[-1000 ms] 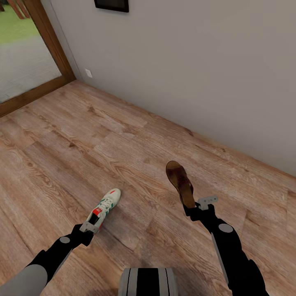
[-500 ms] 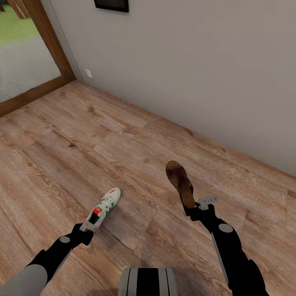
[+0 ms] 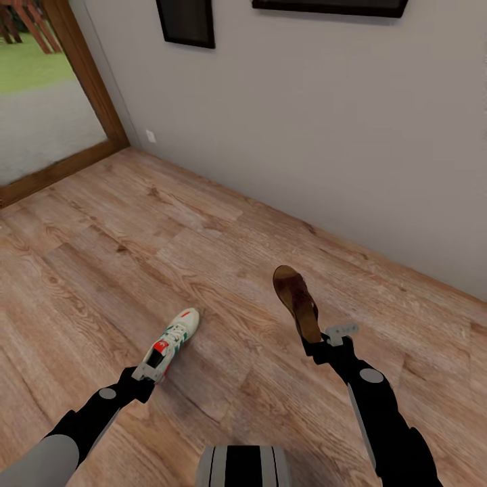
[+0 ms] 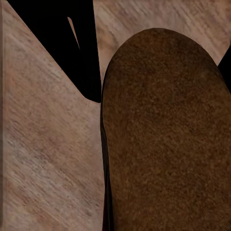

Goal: Pick up the two gym shoes and the two sandals from the corridor floor and place them onto the hallstand (shoe rack) in the corridor, making sure they are on the rack and not on the floor. Arrange them so the two gym shoes are next to each other and the two sandals are next to each other.

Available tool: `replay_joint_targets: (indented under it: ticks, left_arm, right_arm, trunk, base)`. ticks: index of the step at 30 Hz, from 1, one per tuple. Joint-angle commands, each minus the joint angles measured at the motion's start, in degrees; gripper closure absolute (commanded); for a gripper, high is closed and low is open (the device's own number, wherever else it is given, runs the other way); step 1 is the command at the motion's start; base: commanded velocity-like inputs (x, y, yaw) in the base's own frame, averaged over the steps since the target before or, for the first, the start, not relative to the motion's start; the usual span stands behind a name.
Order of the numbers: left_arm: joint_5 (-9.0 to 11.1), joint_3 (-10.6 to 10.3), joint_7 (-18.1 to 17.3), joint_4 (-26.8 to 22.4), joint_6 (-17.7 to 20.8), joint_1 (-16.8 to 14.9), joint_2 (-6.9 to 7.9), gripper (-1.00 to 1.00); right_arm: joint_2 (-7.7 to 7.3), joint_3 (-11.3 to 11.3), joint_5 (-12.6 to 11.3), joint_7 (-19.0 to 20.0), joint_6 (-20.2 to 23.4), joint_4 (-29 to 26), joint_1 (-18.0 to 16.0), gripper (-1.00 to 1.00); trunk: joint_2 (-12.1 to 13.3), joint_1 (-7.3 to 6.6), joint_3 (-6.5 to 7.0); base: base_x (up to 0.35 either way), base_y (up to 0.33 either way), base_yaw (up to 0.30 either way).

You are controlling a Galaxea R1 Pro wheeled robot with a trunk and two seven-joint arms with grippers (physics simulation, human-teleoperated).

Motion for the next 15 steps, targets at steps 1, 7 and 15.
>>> replay_joint_targets:
  ticks: [1,7,15]
  left_arm:
    - [-0.5,-0.2,-0.1,0.0,-0.1,0.0,0.04,1.0]
    - [-0.5,-0.1,0.0,0.0,-0.1,0.0,-0.08,1.0]
    - [1.1,0.5,0.1,0.7,-0.1,0.1,-0.49,1.0]
  right_arm:
    - [0.06,-0.1,0.4,0.4,0.3,-0.1,0.0,1.0]
    - [0.06,-0.2,0.5,0.4,0.2,-0.2,0.0,1.0]
    - [0.01,-0.3,0.4,0.2,0.3,-0.8,0.0,1.0]
  trunk:
    - [0.0,-0.03,0.19]
    - [0.1,-0.19,1.52]
    - [0.2,-0.39,3.32]
  base:
    - [0.0,0.0,0.0]
    - [0.0,0.0,0.0]
    - [0.0,0.0,0.0]
